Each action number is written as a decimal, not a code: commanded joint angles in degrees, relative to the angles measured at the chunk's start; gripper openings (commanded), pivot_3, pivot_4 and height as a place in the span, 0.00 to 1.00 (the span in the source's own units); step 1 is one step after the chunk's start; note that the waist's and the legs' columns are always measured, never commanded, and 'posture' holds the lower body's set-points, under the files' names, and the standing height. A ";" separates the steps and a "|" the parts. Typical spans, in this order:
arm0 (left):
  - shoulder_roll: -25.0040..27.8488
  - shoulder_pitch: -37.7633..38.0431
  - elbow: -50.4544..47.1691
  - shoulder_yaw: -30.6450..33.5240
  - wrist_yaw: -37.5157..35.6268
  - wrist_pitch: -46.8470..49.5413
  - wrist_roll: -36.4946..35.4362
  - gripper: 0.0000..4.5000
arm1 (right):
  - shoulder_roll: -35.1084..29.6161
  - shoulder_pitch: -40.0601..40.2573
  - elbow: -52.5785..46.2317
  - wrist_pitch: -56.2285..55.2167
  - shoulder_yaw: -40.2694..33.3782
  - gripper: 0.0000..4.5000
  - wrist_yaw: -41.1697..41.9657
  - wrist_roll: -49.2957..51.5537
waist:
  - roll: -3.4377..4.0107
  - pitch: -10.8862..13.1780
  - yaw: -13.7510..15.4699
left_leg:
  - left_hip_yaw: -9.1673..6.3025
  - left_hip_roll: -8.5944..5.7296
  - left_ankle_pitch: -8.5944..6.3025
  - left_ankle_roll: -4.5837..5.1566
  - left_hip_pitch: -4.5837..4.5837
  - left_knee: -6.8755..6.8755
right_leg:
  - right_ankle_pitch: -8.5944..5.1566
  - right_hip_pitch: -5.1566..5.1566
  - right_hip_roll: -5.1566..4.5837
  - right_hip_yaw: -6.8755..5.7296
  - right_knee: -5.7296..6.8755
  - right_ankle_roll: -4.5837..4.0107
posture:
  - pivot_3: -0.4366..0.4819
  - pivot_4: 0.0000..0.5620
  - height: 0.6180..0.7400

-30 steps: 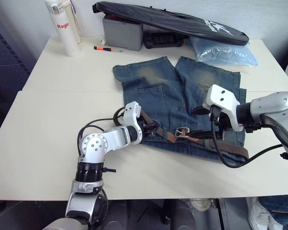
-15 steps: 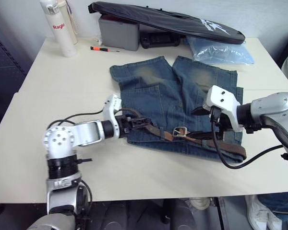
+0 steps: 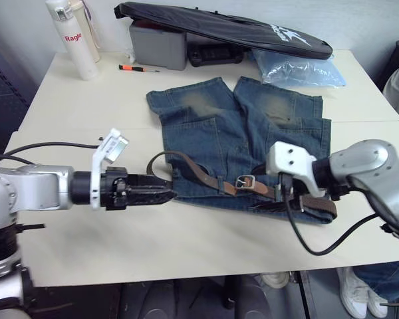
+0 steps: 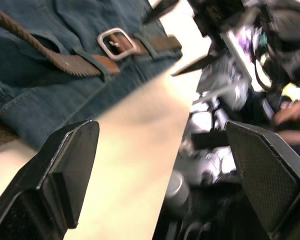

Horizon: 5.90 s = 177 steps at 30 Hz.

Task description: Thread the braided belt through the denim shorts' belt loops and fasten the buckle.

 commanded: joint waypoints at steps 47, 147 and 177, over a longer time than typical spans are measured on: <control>7.05 1.59 -5.93 -10.04 -24.68 -23.15 31.04 1.00 | 12.77 -2.22 4.81 3.32 -1.06 0.02 -3.23 -5.09 | 0.15 0.09 0.04 | 0.09 0.06 0.00 0.00 -0.08 0.08 | -0.03 -0.17 0.02 0.04 0.27 -0.04 | 0.48 0.27 1.00; -51.95 -11.07 8.84 0.97 41.40 10.13 21.76 0.00 | 20.05 -13.41 43.21 -15.39 7.08 0.01 2.17 -13.32 | -0.02 0.05 0.22 | 0.09 0.04 0.03 0.03 0.08 0.38 | 0.00 0.04 -0.02 0.08 0.50 0.00 | 0.48 0.27 1.00; -43.76 -13.44 7.62 1.37 44.93 10.13 23.49 0.00 | 43.82 -28.29 66.22 -17.23 0.95 0.07 -5.33 -18.17 | 0.00 -0.07 -3.02 | 0.18 0.09 0.11 -0.12 0.48 0.25 | -0.02 0.14 0.03 0.32 0.77 -0.05 | 0.48 0.27 1.00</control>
